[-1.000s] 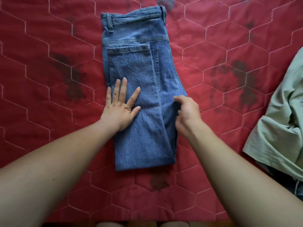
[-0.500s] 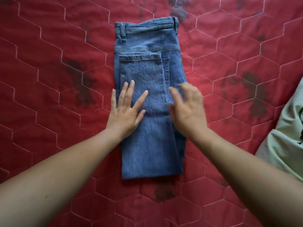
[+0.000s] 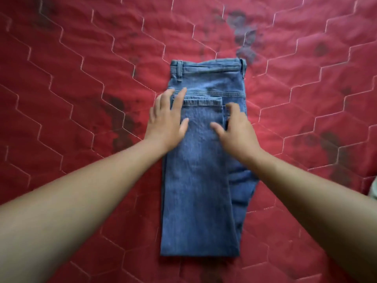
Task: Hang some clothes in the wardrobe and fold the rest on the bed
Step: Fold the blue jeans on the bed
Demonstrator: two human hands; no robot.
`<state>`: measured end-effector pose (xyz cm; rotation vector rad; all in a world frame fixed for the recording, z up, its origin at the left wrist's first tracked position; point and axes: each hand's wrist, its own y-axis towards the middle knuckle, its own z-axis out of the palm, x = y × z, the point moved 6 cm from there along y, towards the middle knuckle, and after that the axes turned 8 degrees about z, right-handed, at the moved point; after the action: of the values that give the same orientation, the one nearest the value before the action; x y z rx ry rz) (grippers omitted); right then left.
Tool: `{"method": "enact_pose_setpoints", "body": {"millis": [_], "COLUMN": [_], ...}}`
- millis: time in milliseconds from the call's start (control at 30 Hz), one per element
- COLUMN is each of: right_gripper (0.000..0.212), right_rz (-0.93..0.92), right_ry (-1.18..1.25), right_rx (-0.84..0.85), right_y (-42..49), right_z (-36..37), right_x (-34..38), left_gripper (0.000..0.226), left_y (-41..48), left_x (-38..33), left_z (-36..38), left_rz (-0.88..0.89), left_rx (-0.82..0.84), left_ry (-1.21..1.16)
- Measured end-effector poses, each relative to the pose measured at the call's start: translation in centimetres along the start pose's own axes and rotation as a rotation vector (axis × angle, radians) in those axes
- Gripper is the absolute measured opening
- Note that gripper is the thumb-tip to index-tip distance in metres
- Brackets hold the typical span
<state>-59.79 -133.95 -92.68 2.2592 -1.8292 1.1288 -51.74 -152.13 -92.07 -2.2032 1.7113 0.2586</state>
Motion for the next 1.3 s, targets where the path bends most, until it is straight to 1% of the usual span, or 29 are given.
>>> {"method": "enact_pose_setpoints", "body": {"millis": [67, 133, 200, 267, 367, 433, 500, 533, 567, 600, 633, 667, 700, 767, 800, 867, 933, 1000, 1133, 1200, 1233, 1300], "right_gripper": [0.064, 0.059, 0.041, 0.026, 0.025, 0.028, 0.029, 0.033, 0.039, 0.047, 0.054, 0.061, 0.065, 0.07, 0.073, 0.073, 0.073, 0.073, 0.074, 0.075, 0.073, 0.067], "right_rz": [0.062, 0.069, 0.082, 0.095, 0.047, 0.004, -0.049, -0.081, -0.109, -0.125, -0.134, -0.157, -0.207, -0.307, -0.305, -0.242, -0.234, -0.245, -0.2, -0.163, -0.173, -0.255], "right_ry": [0.052, 0.007, 0.034, 0.133, 0.175, 0.175, 0.141, 0.087, 0.003, -0.109, -0.238, -0.376, -0.504, -0.647, -0.663, -0.615, -0.571, -0.563, -0.565, -0.491, -0.472, -0.463], "right_rx": [0.046, 0.093, 0.109, 0.139, 0.17, 0.112, 0.044, 0.023, 0.006, -0.01, -0.032, -0.074, -0.118, -0.147, -0.134, -0.1, -0.155, -0.202, -0.138, -0.155, -0.165, -0.157], "right_y": [3.1, 5.2, 6.0, 5.7, 4.6, 5.3, 7.5, 8.7, 9.8, 10.5, 10.6, 10.3, 9.6, 8.5, 8.7, 9.4, 10.3, 10.8, 9.5, 5.6, 2.4, -5.5], "right_z": [0.2, 0.8, 1.0, 1.0, 0.1, -1.6, -3.4, -4.1, -4.5, -4.3, -3.8, -3.1, -2.3, -0.2, 0.8, 2.3, 3.3, 3.7, 2.8, 2.5, 2.8, 4.6], "right_x": [2.0, 3.0, 2.8, 2.1, 1.8, 3.0, 5.2, 6.4, 7.5, 8.2, 8.5, 8.6, 8.4, 7.0, 5.8, 3.4, 1.6, 1.2, 2.2, 1.8, 1.2, -1.2], "left_gripper": [0.069, 0.059, 0.048, 0.037, 0.029, 0.031, 0.039, 0.049, 0.062, 0.075, 0.084, 0.086, 0.084, 0.077, 0.076, 0.078, 0.081, 0.082, 0.081, 0.082, 0.081, 0.079], "left_y": [3.0, 4.9, 5.4, 5.3, 4.8, 5.7, 7.7, 8.8, 9.7, 10.0, 9.7, 9.1, 8.4, 7.0, 6.7, 6.4, 6.8, 7.0, 6.2, 3.3, 0.5, -7.3], "left_x": [0.6, 1.3, 2.1, 2.4, 2.1, 2.2, 2.9, 3.1, 3.3, 3.3, 3.1, 2.5, 1.5, 0.1, 0.2, 1.2, 2.2, 2.5, 1.5, 0.2, -0.8, -2.8], "left_z": [-0.6, -0.8, -0.8, -1.0, -1.7, -2.8, -4.4, -5.1, -5.3, -5.1, -4.7, -4.1, -3.3, -0.7, 0.8, 3.1, 4.4, 4.9, 3.2, 2.5, 2.7, 4.6], "left_rz": [-0.019, -0.04, -0.095, -0.126, -0.135, -0.141, -0.166, -0.182, -0.195, -0.209, -0.216, -0.195, -0.136, -0.001, 0.013, -0.031, -0.046, -0.034, -0.055, -0.055, -0.024, 0.08], "left_rx": [0.094, 0.192, 0.276, 0.309, 0.277, 0.21, 0.087, 0.03, -0.003, -0.008, -0.004, -0.015, -0.034, -0.028, 0.0, 0.032, -0.007, -0.022, 0.033, 0.011, 0.003, 0.029], "left_ry": [-0.095, -0.173, -0.226, -0.279, -0.453, -0.557, -0.61, -0.616, -0.572, -0.45, -0.284, -0.122, -0.004, 0.106, 0.121, 0.091, 0.082, 0.096, 0.107, 0.116, 0.13, 0.157]}}
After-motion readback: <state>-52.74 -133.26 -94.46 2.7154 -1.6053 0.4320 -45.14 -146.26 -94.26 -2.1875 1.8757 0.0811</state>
